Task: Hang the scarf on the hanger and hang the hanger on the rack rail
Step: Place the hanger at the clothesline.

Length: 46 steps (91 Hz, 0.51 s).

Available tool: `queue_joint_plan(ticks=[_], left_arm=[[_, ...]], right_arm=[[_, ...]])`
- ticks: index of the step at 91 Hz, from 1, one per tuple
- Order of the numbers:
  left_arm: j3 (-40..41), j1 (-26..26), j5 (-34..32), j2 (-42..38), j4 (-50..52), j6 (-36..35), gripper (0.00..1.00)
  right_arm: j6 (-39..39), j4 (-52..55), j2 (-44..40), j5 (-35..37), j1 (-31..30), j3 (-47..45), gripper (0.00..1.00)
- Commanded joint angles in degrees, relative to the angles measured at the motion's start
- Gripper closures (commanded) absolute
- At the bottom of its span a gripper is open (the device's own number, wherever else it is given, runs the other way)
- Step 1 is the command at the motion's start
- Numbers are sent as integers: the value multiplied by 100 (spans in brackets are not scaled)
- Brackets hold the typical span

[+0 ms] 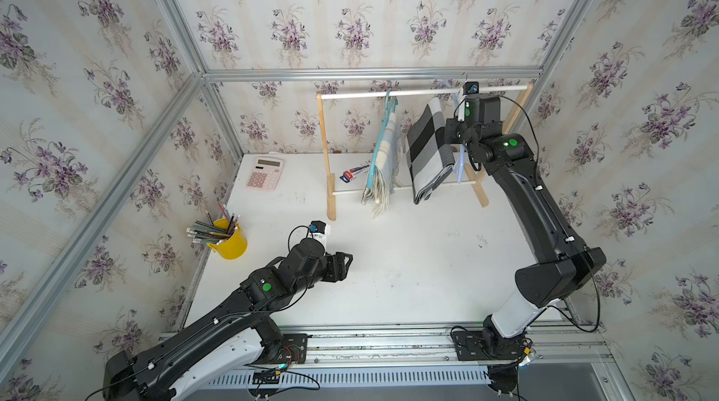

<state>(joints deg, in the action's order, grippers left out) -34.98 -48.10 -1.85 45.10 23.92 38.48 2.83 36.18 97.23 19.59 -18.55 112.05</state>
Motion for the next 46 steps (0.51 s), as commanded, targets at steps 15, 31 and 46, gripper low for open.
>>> queue_joint_plan(ticks=[15,31,46], left_arm=[[76,6,20,130,-214,-58,26],[133,11,18,124,-227,29,26],[93,11,-33,53,-69,65,26]], right_arm=[[135,-590,46,-24,118,-419,100],[249,-663,-114,-165,132,-834,100],[437,-842,-554,-417,136,-1275,42]])
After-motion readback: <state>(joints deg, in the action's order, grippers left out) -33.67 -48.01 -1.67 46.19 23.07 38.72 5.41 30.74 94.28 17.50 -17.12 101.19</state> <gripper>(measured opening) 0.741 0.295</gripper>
